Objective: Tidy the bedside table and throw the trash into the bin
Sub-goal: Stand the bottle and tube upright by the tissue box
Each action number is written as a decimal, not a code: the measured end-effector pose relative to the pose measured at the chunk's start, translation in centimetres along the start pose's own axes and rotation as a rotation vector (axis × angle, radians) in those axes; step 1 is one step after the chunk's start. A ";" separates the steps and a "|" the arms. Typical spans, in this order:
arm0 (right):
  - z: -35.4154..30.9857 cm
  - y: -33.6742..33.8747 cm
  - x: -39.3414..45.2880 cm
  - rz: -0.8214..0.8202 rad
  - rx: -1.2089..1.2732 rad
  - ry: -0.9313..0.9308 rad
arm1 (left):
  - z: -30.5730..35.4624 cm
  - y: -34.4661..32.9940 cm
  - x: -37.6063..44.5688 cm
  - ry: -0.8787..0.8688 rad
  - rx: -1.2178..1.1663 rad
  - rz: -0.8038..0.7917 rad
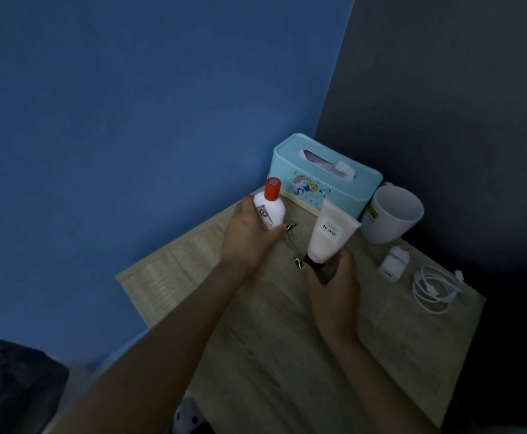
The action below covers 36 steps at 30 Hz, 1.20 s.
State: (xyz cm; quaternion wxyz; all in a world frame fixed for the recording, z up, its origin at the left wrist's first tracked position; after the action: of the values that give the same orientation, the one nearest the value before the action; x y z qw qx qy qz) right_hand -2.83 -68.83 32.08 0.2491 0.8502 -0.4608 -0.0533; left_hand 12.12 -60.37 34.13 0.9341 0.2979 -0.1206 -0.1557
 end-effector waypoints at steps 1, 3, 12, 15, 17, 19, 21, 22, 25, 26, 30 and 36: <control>-0.1 0.0 0.1 0.011 0.005 -0.004 | 0.0 -0.3 -0.1 0.003 -0.014 0.014; -0.2 0.0 0.3 0.027 0.015 -0.005 | -0.4 -0.7 -0.3 -0.001 -0.051 0.010; -0.6 -2.5 3.4 -0.022 -0.042 0.052 | -2.1 -1.7 0.1 -0.088 -0.051 0.031; -1.0 -3.6 4.7 -0.024 -0.052 0.085 | -2.0 -2.1 1.1 -0.079 -0.060 0.037; -1.0 -4.6 5.3 -0.017 -0.051 0.103 | -2.2 -2.2 2.0 -0.087 -0.063 0.027; -0.6 -5.6 5.7 0.015 -0.092 0.120 | -2.4 -2.3 2.8 -0.097 -0.066 0.014; -0.2 -6.1 5.9 0.036 -0.145 0.129 | -2.6 -2.4 3.2 -0.108 -0.053 0.017; 0.0 -6.3 5.9 0.038 -0.157 0.133 | -2.6 -2.4 3.2 -0.110 -0.046 0.021; 0.2 -6.3 5.9 0.034 -0.175 0.138 | -2.5 -2.4 3.0 -0.112 -0.033 0.021; 0.2 -6.3 6.0 0.032 -0.180 0.142 | -2.5 -2.4 2.9 -0.113 -0.027 0.021; 0.5 -6.4 6.0 0.021 -0.194 0.151 | -2.4 -2.3 2.8 -0.109 -0.015 0.026; 0.5 -6.3 5.9 0.038 -0.183 0.137 | -2.4 -2.4 2.7 -0.099 0.013 0.035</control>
State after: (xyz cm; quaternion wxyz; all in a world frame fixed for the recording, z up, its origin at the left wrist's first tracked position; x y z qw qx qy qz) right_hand 5.20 -70.94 29.51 0.3577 0.8166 -0.4518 -0.0322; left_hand 14.89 -61.96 31.13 0.9275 0.2940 -0.1728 -0.1530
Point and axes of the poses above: each hand's wrist, its own x-axis towards the middle knuckle, its own y-axis out of the back of the hand, z = x × y, the point moved 1 cm from there along x, towards the middle knuckle, and after that the axes turned 2 degrees about y, right-handed, at the moved point
